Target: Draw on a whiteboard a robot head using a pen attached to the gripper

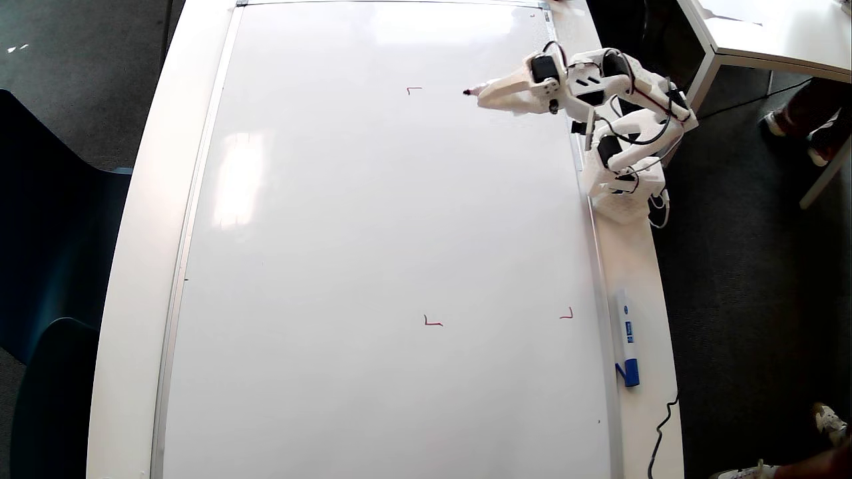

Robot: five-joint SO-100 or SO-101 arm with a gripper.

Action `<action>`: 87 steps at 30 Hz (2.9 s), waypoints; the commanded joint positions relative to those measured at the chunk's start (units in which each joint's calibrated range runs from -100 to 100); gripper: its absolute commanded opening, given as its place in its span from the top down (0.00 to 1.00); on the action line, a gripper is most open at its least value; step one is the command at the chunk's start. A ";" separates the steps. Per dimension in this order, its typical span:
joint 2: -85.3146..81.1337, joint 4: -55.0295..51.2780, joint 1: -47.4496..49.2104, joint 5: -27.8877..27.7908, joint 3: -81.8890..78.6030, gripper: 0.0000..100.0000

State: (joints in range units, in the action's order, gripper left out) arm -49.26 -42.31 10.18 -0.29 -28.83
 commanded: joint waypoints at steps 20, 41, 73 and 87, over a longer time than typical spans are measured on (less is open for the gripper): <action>42.84 -2.34 0.32 11.07 9.99 0.99; 57.52 11.21 1.94 10.69 9.81 0.99; 45.86 11.30 3.78 10.85 -8.80 0.99; 25.07 10.26 4.29 10.91 -30.77 0.99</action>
State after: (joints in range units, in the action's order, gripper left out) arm -18.59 -31.93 14.03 10.44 -56.24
